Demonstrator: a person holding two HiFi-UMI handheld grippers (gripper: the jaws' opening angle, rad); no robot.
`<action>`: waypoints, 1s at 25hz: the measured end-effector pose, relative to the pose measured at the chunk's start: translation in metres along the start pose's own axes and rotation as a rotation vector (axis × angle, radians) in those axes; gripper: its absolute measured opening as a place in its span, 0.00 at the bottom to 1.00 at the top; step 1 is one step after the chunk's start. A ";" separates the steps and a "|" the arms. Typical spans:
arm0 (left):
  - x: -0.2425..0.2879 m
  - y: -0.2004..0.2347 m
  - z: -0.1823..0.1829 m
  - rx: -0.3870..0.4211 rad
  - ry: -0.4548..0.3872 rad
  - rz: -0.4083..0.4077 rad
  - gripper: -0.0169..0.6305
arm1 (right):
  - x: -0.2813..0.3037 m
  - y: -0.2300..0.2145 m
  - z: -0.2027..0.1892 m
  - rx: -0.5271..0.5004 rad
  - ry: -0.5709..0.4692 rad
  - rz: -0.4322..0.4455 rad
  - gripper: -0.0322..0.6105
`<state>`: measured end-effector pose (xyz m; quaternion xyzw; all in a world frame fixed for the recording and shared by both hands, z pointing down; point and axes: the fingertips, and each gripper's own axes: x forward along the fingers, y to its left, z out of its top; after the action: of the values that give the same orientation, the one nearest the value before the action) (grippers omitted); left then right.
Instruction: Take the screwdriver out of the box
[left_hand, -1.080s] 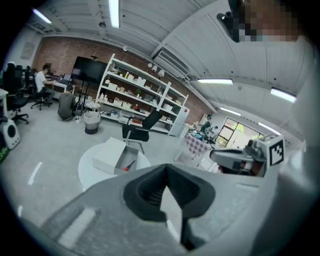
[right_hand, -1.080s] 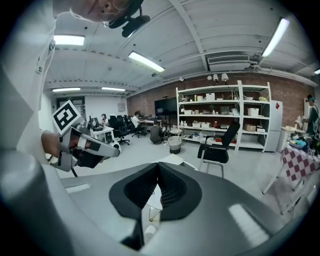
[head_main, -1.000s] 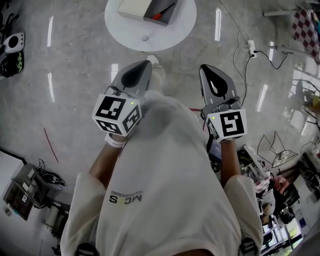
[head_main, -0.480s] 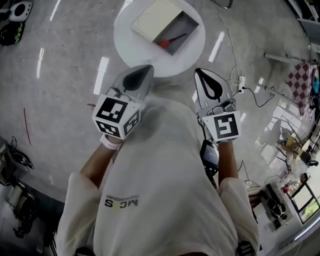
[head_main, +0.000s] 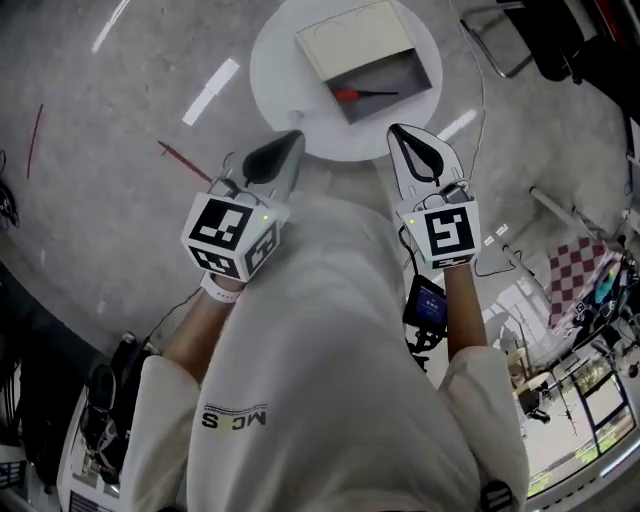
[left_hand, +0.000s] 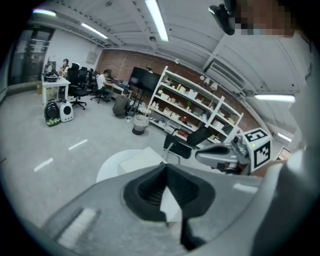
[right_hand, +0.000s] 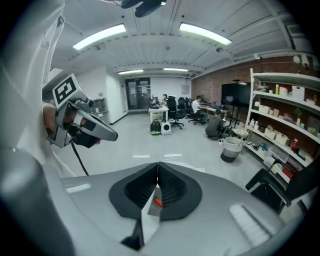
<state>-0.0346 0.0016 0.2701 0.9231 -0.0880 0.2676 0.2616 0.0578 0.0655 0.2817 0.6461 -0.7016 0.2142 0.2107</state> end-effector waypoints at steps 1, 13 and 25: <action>0.004 -0.003 -0.003 -0.009 -0.008 0.022 0.03 | 0.004 -0.004 -0.006 -0.015 0.009 0.033 0.05; 0.052 -0.024 -0.072 -0.152 -0.048 0.212 0.03 | 0.059 -0.023 -0.090 -0.272 0.126 0.347 0.11; 0.082 0.016 -0.128 -0.298 -0.054 0.313 0.03 | 0.151 -0.014 -0.163 -0.479 0.300 0.530 0.12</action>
<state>-0.0275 0.0539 0.4138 0.8562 -0.2757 0.2642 0.3480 0.0634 0.0341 0.5019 0.3364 -0.8358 0.1833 0.3932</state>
